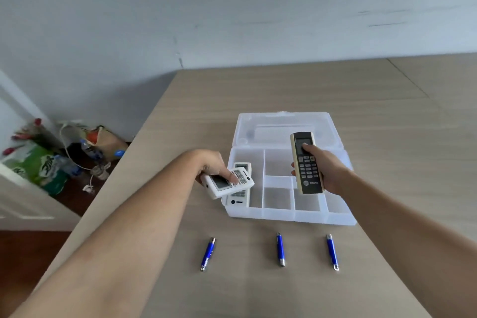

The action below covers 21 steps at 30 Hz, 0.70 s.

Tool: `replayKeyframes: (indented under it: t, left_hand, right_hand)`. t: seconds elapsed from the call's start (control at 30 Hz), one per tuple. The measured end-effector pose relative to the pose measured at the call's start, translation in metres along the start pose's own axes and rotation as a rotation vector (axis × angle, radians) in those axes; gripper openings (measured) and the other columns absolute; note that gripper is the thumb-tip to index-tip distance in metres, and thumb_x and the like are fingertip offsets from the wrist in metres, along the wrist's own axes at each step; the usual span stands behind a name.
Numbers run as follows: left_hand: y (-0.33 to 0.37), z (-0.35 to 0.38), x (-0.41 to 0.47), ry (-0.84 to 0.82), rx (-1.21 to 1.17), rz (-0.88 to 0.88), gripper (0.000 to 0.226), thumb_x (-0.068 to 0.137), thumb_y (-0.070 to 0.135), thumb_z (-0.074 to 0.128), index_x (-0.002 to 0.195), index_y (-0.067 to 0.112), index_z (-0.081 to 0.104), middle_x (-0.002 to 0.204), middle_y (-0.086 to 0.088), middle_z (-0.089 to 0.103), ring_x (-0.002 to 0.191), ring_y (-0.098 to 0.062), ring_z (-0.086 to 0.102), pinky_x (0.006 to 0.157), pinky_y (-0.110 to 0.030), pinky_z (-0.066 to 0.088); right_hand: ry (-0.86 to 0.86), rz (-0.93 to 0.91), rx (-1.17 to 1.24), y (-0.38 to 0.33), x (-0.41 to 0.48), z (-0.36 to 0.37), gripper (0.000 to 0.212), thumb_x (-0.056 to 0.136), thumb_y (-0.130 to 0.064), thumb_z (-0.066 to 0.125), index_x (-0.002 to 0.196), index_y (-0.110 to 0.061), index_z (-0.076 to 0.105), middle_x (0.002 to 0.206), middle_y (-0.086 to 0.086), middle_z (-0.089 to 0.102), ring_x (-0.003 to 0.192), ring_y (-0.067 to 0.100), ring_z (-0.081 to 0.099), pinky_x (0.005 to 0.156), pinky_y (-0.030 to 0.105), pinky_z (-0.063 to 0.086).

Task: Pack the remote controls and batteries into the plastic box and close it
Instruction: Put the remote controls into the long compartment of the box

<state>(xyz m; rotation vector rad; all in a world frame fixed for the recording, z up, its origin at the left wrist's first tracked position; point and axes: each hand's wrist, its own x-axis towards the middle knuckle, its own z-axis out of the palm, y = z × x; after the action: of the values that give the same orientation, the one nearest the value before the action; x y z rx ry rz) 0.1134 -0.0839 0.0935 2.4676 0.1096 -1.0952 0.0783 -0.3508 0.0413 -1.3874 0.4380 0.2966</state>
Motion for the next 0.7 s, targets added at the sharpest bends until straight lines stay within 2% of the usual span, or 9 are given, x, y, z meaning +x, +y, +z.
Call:
replayKeyframes:
  t: [0.1,0.2,0.3,0.4,0.5,0.6,0.7]
  left_hand:
    - [-0.007,-0.018,0.004,-0.056,-0.008,-0.056,0.025,0.083,0.020,0.072,0.105,0.009,0.063,0.081,-0.005,0.065,0.069,-0.017,0.062,0.061,-0.028,0.053]
    - [-0.009,-0.034,0.013,-0.032,-0.047,-0.013,0.027,0.081,0.011,0.073,0.106,0.006,0.067,0.078,-0.005,0.067,0.070,-0.016,0.062,0.065,-0.028,0.053]
    - [-0.012,-0.051,0.028,0.163,-0.180,0.109,0.017,0.074,0.010,0.079,0.090,0.010,0.071,0.074,-0.004,0.068,0.064,-0.015,0.061,0.060,-0.024,0.049]
    - [-0.013,-0.061,0.042,0.327,-0.438,0.251,0.015,0.074,0.013,0.080,0.076,0.018,0.066,0.072,-0.001,0.065,0.066,-0.013,0.057,0.061,-0.023,0.042]
    - [-0.004,-0.060,0.055,0.176,-0.560,0.342,0.007,0.084,0.011,0.070,0.082,0.016,0.065,0.079,-0.002,0.065,0.077,-0.014,0.059,0.075,-0.028,0.047]
    - [0.016,-0.054,0.066,-0.037,-0.394,0.365,0.006,0.092,0.007,0.058,0.096,0.006,0.062,0.086,-0.004,0.063,0.082,-0.013,0.059,0.076,-0.023,0.047]
    - [0.034,-0.047,0.074,-0.188,-0.179,0.324,0.010,0.094,0.006,0.056,0.086,0.007,0.061,0.086,-0.004,0.061,0.079,-0.012,0.058,0.075,-0.021,0.045]
  right_hand:
    - [-0.024,-0.006,-0.040,-0.004,0.014,0.019,0.028,0.093,-0.033,0.050,0.094,-0.007,0.060,0.064,0.010,0.073,0.056,0.025,0.071,0.059,0.034,0.056]
    - [-0.037,-0.005,-0.049,-0.007,0.026,0.030,0.027,0.093,-0.033,0.049,0.093,-0.008,0.060,0.059,0.008,0.073,0.053,0.024,0.071,0.057,0.032,0.055]
    - [-0.033,-0.005,-0.058,-0.006,0.037,0.035,0.027,0.093,-0.033,0.050,0.092,-0.008,0.060,0.062,0.009,0.072,0.052,0.024,0.070,0.056,0.032,0.056]
    - [-0.022,0.000,-0.050,-0.005,0.045,0.037,0.027,0.093,-0.033,0.050,0.091,-0.008,0.060,0.063,0.009,0.072,0.052,0.024,0.070,0.055,0.031,0.056]
    - [-0.012,0.011,-0.030,-0.001,0.051,0.038,0.026,0.093,-0.032,0.050,0.090,-0.008,0.060,0.060,0.009,0.071,0.050,0.023,0.069,0.055,0.031,0.055]
    - [0.004,0.030,-0.013,0.004,0.057,0.040,0.026,0.093,-0.032,0.050,0.090,-0.007,0.060,0.058,0.009,0.071,0.049,0.023,0.068,0.056,0.031,0.054]
    - [0.015,0.048,0.007,0.007,0.060,0.039,0.027,0.092,-0.031,0.051,0.088,-0.007,0.061,0.057,0.010,0.071,0.049,0.024,0.067,0.052,0.029,0.055]
